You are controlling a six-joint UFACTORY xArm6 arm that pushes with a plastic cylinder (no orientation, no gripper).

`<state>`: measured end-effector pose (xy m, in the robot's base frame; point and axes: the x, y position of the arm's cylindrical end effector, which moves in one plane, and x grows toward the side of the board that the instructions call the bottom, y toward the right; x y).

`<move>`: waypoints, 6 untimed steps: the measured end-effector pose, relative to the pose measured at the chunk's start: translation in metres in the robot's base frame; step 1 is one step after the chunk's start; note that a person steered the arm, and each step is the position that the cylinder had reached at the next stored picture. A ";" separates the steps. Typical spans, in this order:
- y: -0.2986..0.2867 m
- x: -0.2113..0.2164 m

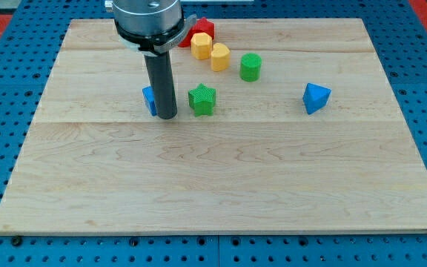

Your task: Nudge the green circle

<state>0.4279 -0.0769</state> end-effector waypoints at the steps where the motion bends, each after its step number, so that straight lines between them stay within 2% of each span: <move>1: -0.002 0.009; 2: 0.092 0.025; 3: 0.184 -0.013; 4: 0.192 -0.069; 6: 0.166 -0.106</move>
